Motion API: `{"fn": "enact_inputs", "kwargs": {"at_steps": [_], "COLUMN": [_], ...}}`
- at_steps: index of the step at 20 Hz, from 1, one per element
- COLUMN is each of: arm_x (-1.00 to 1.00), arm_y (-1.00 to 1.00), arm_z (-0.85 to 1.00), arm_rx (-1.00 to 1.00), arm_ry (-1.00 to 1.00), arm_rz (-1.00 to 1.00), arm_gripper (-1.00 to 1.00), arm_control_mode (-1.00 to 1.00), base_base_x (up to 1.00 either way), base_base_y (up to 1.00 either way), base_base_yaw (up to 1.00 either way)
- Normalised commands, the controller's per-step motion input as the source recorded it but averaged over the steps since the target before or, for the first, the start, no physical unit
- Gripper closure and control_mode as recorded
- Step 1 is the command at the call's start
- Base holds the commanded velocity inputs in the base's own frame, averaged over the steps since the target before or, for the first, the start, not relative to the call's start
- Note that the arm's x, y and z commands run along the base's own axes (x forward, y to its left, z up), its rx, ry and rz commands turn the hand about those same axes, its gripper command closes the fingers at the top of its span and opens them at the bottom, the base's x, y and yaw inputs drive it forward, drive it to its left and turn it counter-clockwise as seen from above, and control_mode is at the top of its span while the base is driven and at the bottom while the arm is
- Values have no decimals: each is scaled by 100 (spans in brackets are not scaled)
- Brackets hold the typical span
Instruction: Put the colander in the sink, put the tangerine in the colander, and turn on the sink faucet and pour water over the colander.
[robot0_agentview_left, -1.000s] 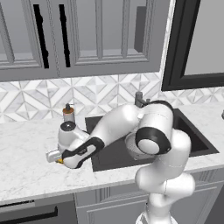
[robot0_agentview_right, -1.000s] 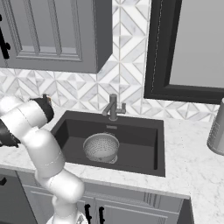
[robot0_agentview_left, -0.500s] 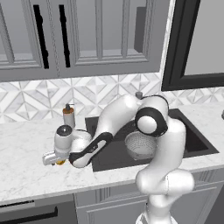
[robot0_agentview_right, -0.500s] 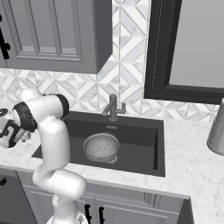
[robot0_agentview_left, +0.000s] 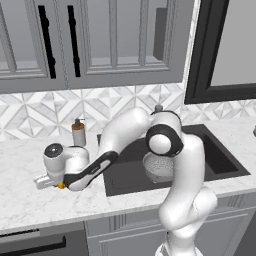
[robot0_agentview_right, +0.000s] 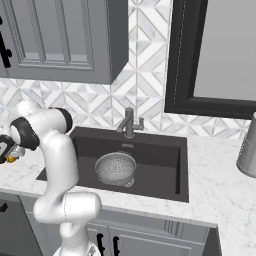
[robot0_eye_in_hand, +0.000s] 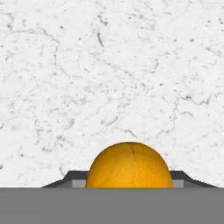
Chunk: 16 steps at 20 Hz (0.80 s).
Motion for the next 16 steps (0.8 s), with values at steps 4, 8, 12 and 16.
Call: {"fn": "enact_inputs", "kwargs": {"at_steps": [4, 8, 12, 16], "arm_x": [-20, -16, -14, 0], "arm_y": [-58, -97, -100, -100], "arm_z": [27, 41, 52, 45], "arm_rx": [0, 0, 0, 0], "arm_ry": [-6, -1, -2, 0], "arm_rz": [-16, -26, -30, -36], "arm_gripper": [100, 100, 100, 100], "arm_control_mode": [-100, -100, -100, -100], "base_base_x": [0, 0, 0, 0], "base_base_y": [0, 0, 0, 0], "base_base_yaw": [0, 0, 0, 0]}}
